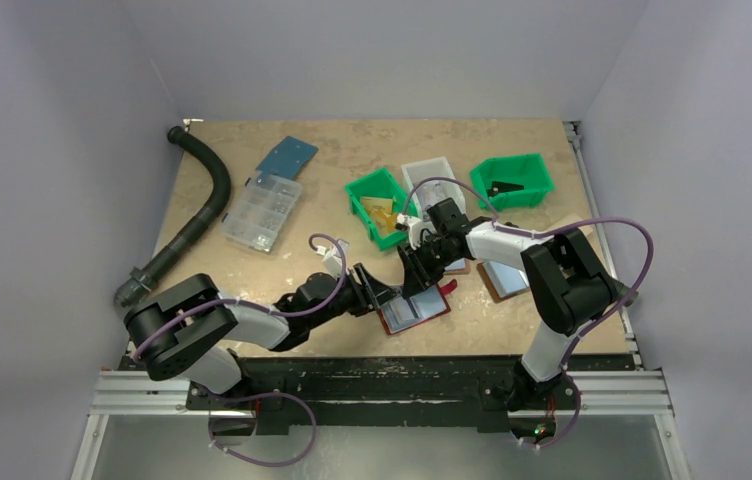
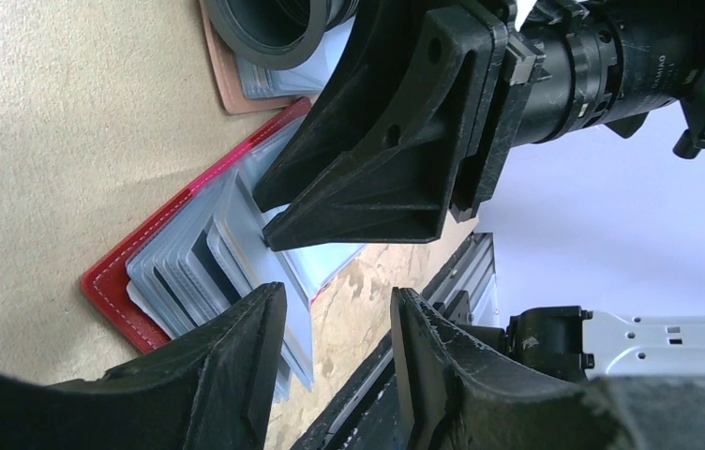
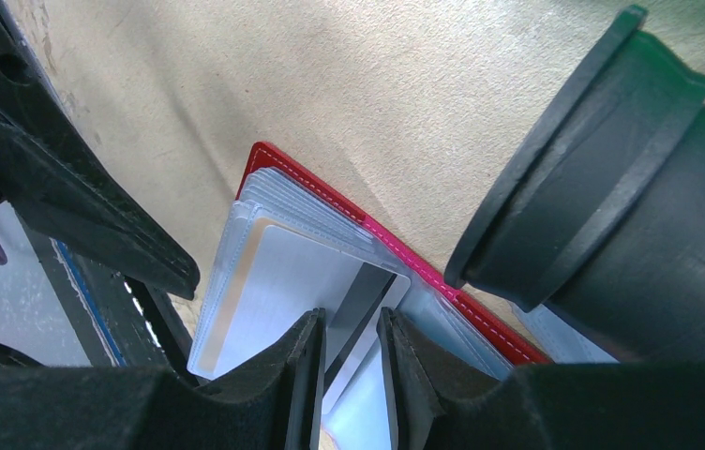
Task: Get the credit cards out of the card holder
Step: Remove the credit card from the card holder.
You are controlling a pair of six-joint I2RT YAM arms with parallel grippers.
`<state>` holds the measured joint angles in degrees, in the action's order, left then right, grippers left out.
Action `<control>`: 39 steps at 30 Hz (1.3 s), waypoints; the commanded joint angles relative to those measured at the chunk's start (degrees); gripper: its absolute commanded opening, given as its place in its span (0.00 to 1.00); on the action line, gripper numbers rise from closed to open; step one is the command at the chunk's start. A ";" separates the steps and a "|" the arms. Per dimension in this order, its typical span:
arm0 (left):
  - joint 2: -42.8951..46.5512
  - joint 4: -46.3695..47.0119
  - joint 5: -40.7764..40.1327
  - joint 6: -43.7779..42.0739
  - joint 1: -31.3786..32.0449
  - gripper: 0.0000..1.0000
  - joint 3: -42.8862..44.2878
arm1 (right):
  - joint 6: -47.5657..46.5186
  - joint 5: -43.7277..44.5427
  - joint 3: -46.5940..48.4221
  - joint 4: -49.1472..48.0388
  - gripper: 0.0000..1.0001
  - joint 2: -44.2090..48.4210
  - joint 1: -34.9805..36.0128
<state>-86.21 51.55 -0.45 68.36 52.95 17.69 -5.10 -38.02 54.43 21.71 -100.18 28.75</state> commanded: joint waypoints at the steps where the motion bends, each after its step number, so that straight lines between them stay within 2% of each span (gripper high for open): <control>1: 1.67 2.68 -0.25 -0.15 0.14 0.48 0.55 | -0.26 2.25 1.46 -0.53 0.35 -1.42 -0.02; 11: -2.46 4.30 1.53 1.21 0.14 0.48 0.88 | -0.26 2.34 1.46 -0.56 0.35 -1.38 -0.01; 20: -2.24 0.84 1.02 0.88 0.14 0.48 1.51 | -0.26 2.25 1.51 -0.45 0.35 -1.42 -0.06; 33: -7.65 -0.34 2.68 1.49 0.14 0.46 5.61 | -0.26 2.08 1.55 -0.37 0.36 -1.34 -0.02; 35: -8.43 -2.37 2.34 1.20 0.14 0.40 6.62 | -0.29 1.88 1.62 -0.24 0.37 -1.18 -0.01; 38: -8.81 -5.01 1.46 -0.07 0.06 0.05 7.63 | -1.32 0.10 2.28 0.62 0.38 -0.52 -0.16; 39: -8.69 -5.88 1.07 -0.79 0.05 0.00 7.81 | -2.25 -1.06 2.71 1.18 0.39 0.07 -0.44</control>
<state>-94.80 47.53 1.13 69.38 52.88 22.98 -5.23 -38.09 54.76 22.13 -100.25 28.58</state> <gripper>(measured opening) 0.113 0.375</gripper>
